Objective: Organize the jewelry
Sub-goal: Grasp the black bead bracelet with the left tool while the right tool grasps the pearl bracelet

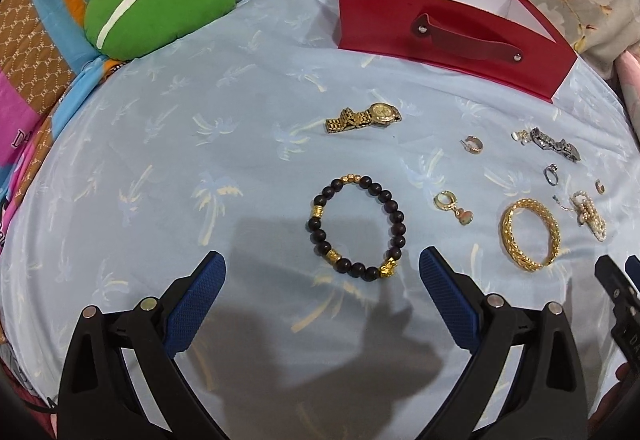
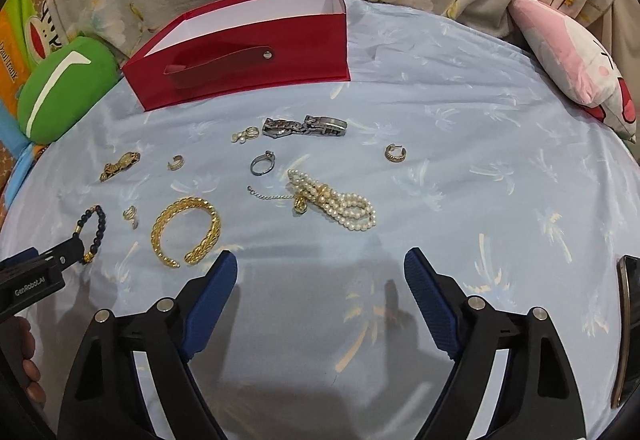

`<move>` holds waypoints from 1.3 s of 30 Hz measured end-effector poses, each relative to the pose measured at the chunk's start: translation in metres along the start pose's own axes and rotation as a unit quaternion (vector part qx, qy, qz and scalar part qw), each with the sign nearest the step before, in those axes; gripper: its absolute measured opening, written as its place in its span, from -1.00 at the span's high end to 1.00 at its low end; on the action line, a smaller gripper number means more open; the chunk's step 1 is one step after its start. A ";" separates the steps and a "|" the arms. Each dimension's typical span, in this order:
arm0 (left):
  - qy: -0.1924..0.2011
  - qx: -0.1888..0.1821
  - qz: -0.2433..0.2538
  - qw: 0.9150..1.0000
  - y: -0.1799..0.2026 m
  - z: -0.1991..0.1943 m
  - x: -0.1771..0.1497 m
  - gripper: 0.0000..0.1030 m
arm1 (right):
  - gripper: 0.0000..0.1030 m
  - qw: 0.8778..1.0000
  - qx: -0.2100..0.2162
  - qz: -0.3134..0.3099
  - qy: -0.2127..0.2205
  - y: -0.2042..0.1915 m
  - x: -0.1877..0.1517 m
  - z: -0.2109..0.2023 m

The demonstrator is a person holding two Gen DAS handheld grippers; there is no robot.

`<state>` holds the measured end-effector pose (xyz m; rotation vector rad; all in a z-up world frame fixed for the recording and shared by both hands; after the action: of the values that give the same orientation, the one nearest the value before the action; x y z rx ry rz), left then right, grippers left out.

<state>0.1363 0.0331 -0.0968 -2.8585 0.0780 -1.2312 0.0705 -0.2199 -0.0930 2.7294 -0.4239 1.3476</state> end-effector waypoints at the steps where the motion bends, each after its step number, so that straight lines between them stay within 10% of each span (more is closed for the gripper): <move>1: -0.001 0.000 0.001 1.000 0.001 0.002 0.000 -0.85 | -0.57 1.000 -0.002 0.000 0.001 0.002 0.001 0.002; 20: -0.010 -0.015 -0.006 1.000 0.017 0.028 0.001 -0.81 | -0.31 1.000 0.012 -0.008 -0.011 0.000 0.018 0.052; 24: -0.003 -0.027 0.002 1.000 0.021 0.022 0.001 -0.42 | 0.00 1.000 0.014 -0.014 -0.009 0.000 0.019 0.052; 39: -0.004 -0.118 -0.017 0.993 0.025 -0.002 -0.003 0.86 | 0.16 0.999 0.033 0.007 -0.008 -0.001 0.008 0.033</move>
<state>0.1324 0.0083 -0.0988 -3.0762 0.1892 -1.2970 0.1007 -0.2262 -0.1066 2.7973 -0.4084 1.3667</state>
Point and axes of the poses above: each gripper's, at about its wrist camera, not at the fingertips, and z roughly the way its jaws point, y to its right, x to its top, the point moved 5 cm from there along z, roughly the way its jaws point, and after that the axes turned 12 degrees about y, right-handed, at the moved point
